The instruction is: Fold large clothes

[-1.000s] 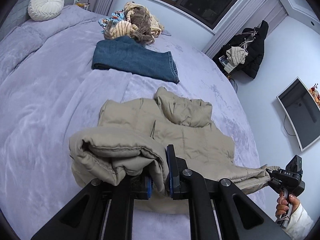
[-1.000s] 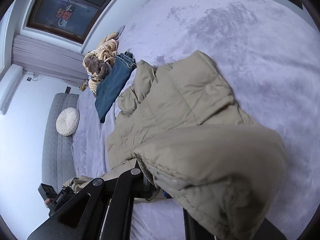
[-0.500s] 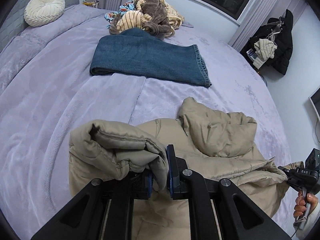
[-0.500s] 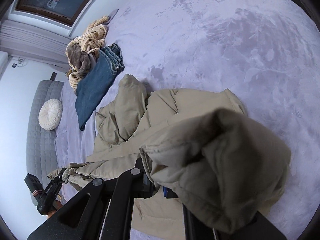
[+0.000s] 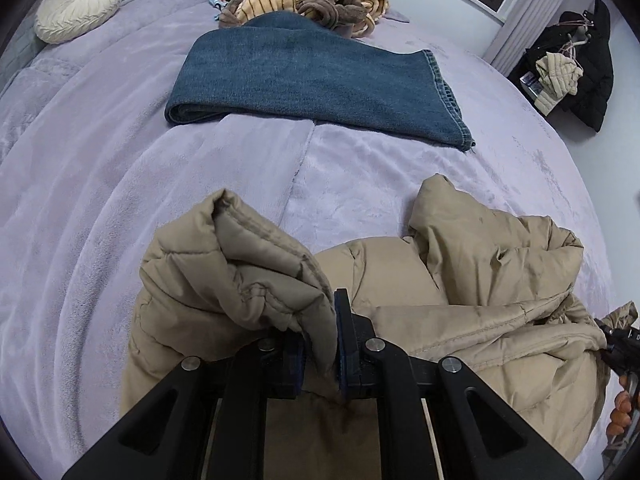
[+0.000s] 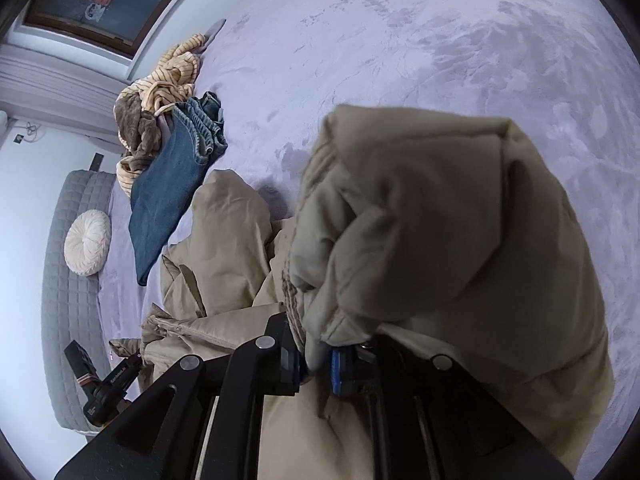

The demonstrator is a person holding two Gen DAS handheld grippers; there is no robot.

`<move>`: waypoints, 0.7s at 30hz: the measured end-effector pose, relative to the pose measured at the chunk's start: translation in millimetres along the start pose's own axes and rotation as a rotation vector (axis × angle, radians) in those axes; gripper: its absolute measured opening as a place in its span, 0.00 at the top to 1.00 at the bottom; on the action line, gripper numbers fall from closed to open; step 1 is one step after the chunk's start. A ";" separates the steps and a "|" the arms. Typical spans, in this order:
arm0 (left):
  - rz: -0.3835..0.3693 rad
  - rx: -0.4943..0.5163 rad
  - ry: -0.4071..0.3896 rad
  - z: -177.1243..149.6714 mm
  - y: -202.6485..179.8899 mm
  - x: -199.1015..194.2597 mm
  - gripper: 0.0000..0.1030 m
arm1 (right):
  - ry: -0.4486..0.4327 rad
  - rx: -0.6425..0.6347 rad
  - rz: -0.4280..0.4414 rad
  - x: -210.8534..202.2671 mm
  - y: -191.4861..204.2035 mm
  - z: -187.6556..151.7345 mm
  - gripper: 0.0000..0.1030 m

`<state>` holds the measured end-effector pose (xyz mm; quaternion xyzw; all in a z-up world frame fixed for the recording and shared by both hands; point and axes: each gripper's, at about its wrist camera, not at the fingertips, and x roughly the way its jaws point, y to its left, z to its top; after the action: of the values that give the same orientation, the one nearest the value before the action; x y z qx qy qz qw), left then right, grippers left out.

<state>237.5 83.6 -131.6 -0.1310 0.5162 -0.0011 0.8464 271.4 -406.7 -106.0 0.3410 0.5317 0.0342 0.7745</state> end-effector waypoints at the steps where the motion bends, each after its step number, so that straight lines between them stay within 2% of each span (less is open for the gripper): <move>1: -0.005 0.012 -0.006 -1.1 -0.5 -6.2 0.86 | 0.000 -0.027 -0.006 -5.6 2.9 -0.8 0.75; 2: -0.012 0.024 -0.012 -1.9 -0.7 -12.3 0.81 | -0.001 -0.048 -0.010 -10.4 5.0 -0.9 0.68; 3: -0.018 0.032 -0.020 -2.3 -0.8 -18.2 0.78 | -0.006 -0.064 -0.008 -15.4 7.1 -0.4 0.49; 4: -0.018 0.040 -0.034 -3.3 -1.2 -24.5 0.65 | -0.013 -0.077 -0.002 -21.0 8.5 -0.3 0.34; 5: -0.014 0.046 -0.050 -4.6 -1.9 -30.3 0.35 | -0.022 -0.086 0.003 -26.6 9.6 -0.1 0.31; 7: 0.010 0.052 -0.106 -8.2 -3.9 -43.7 0.07 | -0.027 -0.093 0.006 -33.6 10.5 0.2 0.28; 9: 0.028 0.080 -0.127 -9.8 -7.8 -50.1 0.07 | -0.016 -0.092 0.012 -35.5 10.2 -0.3 0.21; 11: 0.033 0.111 -0.125 -11.1 -12.5 -51.4 0.07 | -0.005 -0.103 0.009 -35.3 10.2 -2.4 0.19; 14: 0.028 0.127 -0.121 -12.8 -17.1 -51.7 0.07 | 0.005 -0.169 -0.024 -32.4 17.2 -7.7 0.02; 15: 0.015 0.129 -0.120 -12.7 -17.9 -51.0 0.08 | 0.001 -0.210 -0.037 -32.0 22.1 -10.2 0.00; 17: 0.004 0.122 -0.126 -11.3 -18.7 -48.1 0.24 | -0.001 -0.305 -0.074 -31.8 32.7 -16.0 0.00; 19: 0.015 0.112 -0.113 -7.2 -17.3 -38.1 0.25 | -0.006 -0.393 -0.114 -31.4 42.0 -20.3 0.00; 21: 0.034 0.102 -0.113 -3.4 -15.6 -26.8 0.25 | -0.018 -0.425 -0.161 -30.5 45.4 -19.5 0.00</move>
<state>224.1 71.5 -106.2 -0.0787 0.4691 -0.0059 0.8796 255.8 -375.0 -60.0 0.1270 0.5311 0.0804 0.8339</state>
